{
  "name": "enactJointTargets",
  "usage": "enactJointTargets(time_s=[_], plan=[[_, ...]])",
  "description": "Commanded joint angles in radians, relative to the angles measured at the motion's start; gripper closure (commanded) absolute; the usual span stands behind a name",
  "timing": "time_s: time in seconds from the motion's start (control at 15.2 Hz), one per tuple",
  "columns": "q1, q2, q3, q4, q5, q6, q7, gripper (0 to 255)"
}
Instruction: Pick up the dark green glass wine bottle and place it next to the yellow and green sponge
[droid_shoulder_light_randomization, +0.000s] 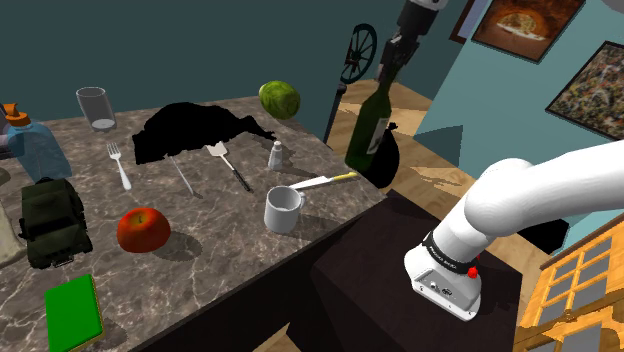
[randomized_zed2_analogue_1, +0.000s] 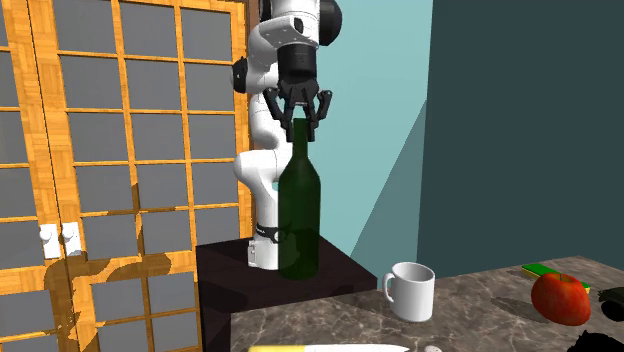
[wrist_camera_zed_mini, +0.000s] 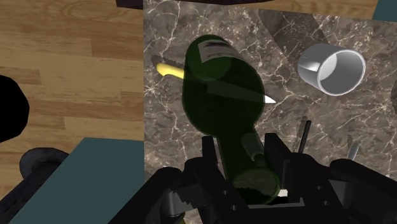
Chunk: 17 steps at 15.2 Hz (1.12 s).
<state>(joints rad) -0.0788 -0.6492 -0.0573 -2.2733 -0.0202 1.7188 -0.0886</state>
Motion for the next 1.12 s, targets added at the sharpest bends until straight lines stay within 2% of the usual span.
enactJointTargets(time_s=[0.0,1.06], plan=[[0.000,0.006,-0.001,0.036,0.000,-0.029,-0.001,255],[0.003,0.080,0.002,0.312,0.005,-0.232,-0.002,255]])
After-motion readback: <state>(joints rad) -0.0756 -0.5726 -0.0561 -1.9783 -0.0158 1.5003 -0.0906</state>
